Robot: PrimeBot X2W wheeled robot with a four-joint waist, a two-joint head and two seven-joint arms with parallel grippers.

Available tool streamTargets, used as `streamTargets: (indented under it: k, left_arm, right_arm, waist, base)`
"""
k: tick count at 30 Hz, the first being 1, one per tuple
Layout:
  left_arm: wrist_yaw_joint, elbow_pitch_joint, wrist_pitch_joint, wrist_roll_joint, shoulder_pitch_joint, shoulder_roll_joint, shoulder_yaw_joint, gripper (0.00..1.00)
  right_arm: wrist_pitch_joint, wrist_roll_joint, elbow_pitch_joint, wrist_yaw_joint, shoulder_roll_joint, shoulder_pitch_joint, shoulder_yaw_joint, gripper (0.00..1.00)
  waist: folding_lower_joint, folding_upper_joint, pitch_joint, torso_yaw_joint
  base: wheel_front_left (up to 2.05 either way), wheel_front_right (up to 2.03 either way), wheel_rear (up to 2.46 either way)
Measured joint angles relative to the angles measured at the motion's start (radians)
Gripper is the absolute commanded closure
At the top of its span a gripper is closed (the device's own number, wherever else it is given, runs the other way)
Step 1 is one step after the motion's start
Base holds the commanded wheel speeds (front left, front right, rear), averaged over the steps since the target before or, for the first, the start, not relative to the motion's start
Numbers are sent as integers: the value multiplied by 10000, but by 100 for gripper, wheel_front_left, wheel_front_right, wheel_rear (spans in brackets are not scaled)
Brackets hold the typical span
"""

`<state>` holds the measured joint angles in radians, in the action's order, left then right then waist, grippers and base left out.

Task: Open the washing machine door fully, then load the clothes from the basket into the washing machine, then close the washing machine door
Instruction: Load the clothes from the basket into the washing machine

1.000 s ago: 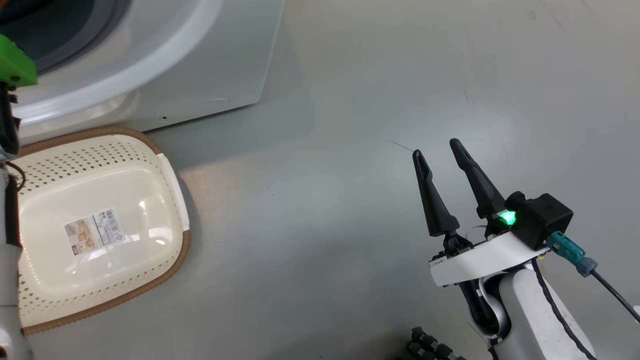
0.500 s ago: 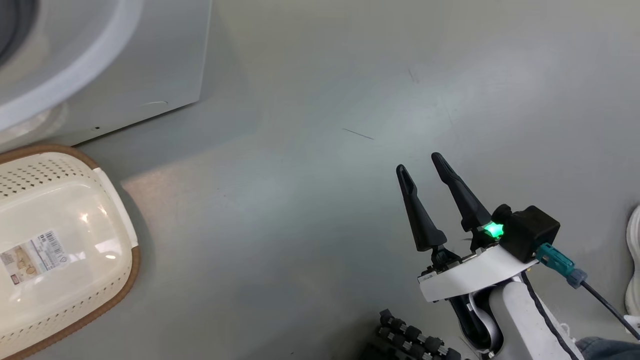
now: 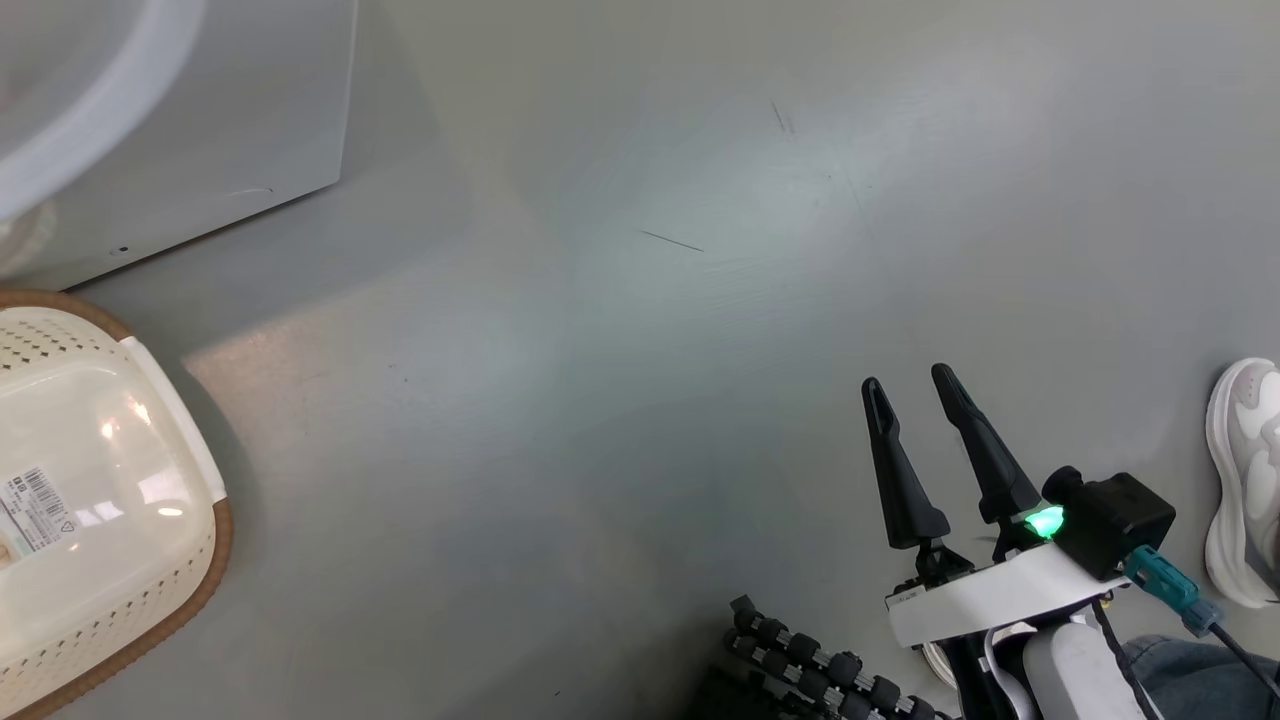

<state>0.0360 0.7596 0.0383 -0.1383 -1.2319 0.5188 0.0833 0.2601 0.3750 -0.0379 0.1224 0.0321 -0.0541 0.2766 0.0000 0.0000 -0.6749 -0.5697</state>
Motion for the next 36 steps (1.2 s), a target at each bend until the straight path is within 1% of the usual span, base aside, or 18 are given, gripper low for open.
streamTargets:
  k: [4,5,6,8,9,10,12,15,22,26,28,33,36]
  left_arm:
    - [0,366,153,-17,-287,107,-130,100]
    - [2,546,96,-17,-289,128,-127,96]
    - [2,704,21,-15,-288,130,-105,87]
    - [-2,972,-98,6,-288,128,-73,47]
    - [-2,1147,-303,54,-287,134,-29,7]
    - [-6,1321,-437,82,-287,140,13,0]
    - [-13,1599,-677,134,-285,144,50,0]
    - [-77,1672,-731,194,-297,153,56,0]
    - [-468,2025,-840,161,-402,167,-247,0]
    - [-658,2276,-790,-59,-395,153,-454,0]
    - [-721,2382,-637,-100,-377,0,-462,0]
    - [-784,2612,-320,-334,-298,-807,-491,0]
    - [-823,2775,-38,-454,-87,-1081,-550,0]
  right_arm:
    - [0,-35,6,0,-6,201,-15,0]
    - [0,-35,17,0,-6,213,-15,0]
    - [0,-35,25,0,-6,214,-15,0]
    - [0,-35,63,0,-4,214,-12,0]
    - [0,-35,77,0,-4,213,-6,0]
    - [0,-35,88,0,-4,211,-2,0]
    - [0,-35,111,0,-4,199,6,0]
    - [0,-36,130,0,-4,164,10,0]
    - [0,-81,13,0,-4,11,161,0]
    - [0,-84,-48,0,-4,-209,378,0]
    - [0,-125,-46,2,-4,-280,299,0]
    - [0,-270,-107,0,10,-307,86,0]
    - [0,-360,-184,2,10,-396,-10,0]
  waist:
    - [0,0,-38,22]
    - [0,0,-43,27]
    - [0,0,-45,31]
    - [0,0,-41,41]
    - [0,0,-33,48]
    - [0,0,-25,53]
    - [0,0,0,64]
    - [0,0,31,74]
    - [0,0,280,73]
    - [0,0,476,64]
    - [0,0,587,75]
    - [0,0,863,259]
    - [0,0,1105,477]
  base:
    - [46,46,46]
    - [47,47,47]
    - [40,40,40]
    - [31,31,31]
    - [21,21,21]
    - [15,15,15]
    - [6,6,6]
    - [0,0,0]
    - [0,0,0]
    - [0,0,0]
    - [0,0,0]
    - [0,0,0]
    - [0,0,0]
